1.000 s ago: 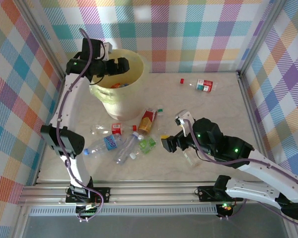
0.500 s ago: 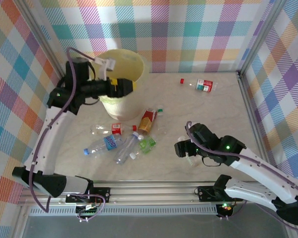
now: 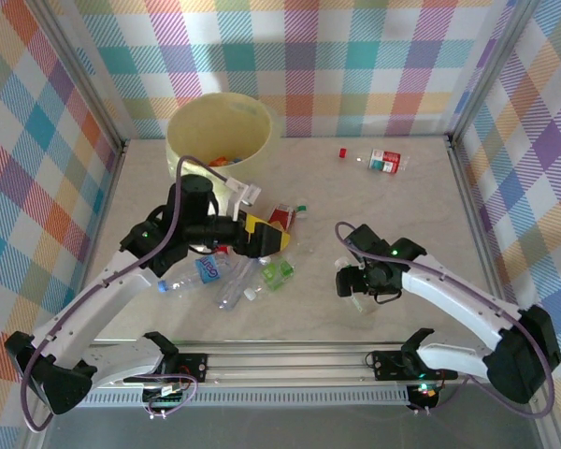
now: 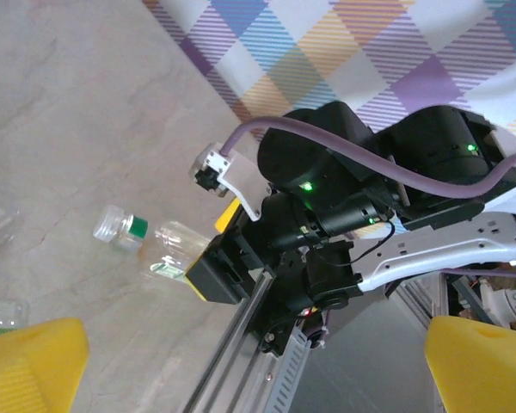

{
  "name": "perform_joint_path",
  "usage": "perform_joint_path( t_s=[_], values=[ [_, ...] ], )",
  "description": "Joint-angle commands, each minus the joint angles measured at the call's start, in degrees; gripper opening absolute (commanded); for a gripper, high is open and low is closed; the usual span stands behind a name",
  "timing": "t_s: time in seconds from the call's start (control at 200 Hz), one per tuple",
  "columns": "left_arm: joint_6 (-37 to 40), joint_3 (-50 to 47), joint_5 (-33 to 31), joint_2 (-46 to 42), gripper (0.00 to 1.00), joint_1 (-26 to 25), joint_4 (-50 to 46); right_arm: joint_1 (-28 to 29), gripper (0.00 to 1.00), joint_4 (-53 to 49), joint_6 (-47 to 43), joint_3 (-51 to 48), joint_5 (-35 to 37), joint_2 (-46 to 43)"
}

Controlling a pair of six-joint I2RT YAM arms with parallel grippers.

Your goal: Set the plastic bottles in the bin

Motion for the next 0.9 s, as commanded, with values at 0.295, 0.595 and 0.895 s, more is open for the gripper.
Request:
perform_joint_path(
  t_s=[0.295, 0.595, 0.895],
  values=[
    [-2.29, -3.71, -4.94, 1.63, 1.00, -6.34, 6.10, -1.61, 0.86, 5.51, 1.21, -4.24, -1.20, 8.07],
    [-2.71, -4.14, -5.56, 4.26, 1.00, -7.66, 8.19, -1.50, 0.79, 7.26, 0.50, -5.05, -2.89, 11.07],
    [-3.12, -4.63, -5.96, 4.92, 1.00, -7.68, 8.97, -1.30, 0.70, 8.18, 0.82, -4.84, -2.06, 12.03]
  ],
)
